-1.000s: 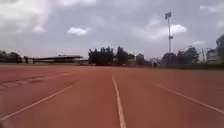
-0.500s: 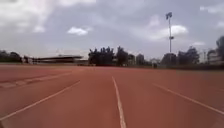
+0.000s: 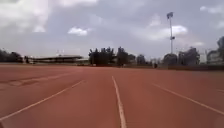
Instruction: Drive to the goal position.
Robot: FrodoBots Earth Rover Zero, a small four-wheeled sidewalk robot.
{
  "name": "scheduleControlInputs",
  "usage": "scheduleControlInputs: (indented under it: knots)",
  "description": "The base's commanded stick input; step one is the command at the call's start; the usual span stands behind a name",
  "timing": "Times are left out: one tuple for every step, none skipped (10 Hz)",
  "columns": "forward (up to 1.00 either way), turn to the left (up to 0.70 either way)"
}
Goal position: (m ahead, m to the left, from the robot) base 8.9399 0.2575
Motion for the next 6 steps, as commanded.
scheduleControlInputs:
  knots:
    - [0.45, 0.0]
    - [0.45, 0.0]
    - [0.45, 0.0]
    - [0.45, 0.0]
    - [0.45, 0.0]
    - [0.45, 0.0]
